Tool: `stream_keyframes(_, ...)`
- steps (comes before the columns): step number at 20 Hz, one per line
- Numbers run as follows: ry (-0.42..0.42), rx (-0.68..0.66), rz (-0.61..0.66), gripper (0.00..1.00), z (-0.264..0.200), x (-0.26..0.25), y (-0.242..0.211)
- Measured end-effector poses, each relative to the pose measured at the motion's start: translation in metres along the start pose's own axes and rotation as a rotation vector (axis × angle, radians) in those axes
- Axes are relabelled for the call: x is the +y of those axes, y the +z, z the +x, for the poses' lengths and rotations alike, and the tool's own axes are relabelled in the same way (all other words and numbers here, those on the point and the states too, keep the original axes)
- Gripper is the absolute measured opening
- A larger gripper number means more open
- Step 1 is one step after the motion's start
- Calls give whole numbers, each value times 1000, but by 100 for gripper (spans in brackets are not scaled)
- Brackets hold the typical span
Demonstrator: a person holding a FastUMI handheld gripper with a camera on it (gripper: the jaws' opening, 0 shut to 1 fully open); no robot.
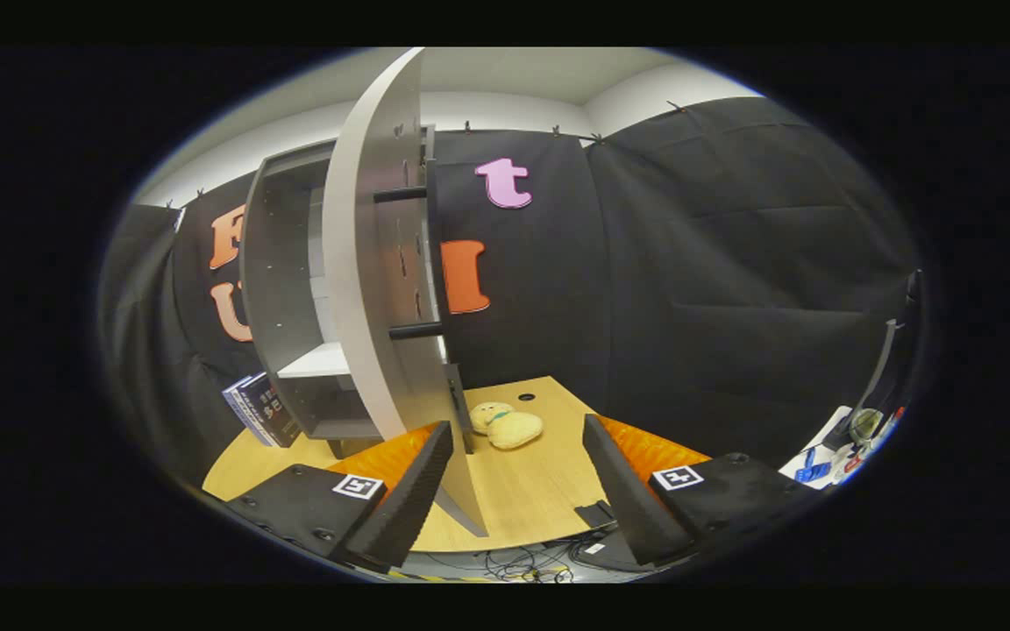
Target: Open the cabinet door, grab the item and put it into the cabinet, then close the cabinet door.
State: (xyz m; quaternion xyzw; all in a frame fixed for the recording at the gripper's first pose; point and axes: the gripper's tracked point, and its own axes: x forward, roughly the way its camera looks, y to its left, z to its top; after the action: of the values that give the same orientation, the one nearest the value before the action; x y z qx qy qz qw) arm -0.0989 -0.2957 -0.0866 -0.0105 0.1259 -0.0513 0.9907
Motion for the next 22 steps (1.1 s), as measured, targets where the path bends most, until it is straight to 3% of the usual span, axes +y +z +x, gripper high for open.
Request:
stream_keyframes(13,100,18,-18,96,-8,67,-16)
stream_keyframes(22,100,31,-40,95,-7,116,-22)
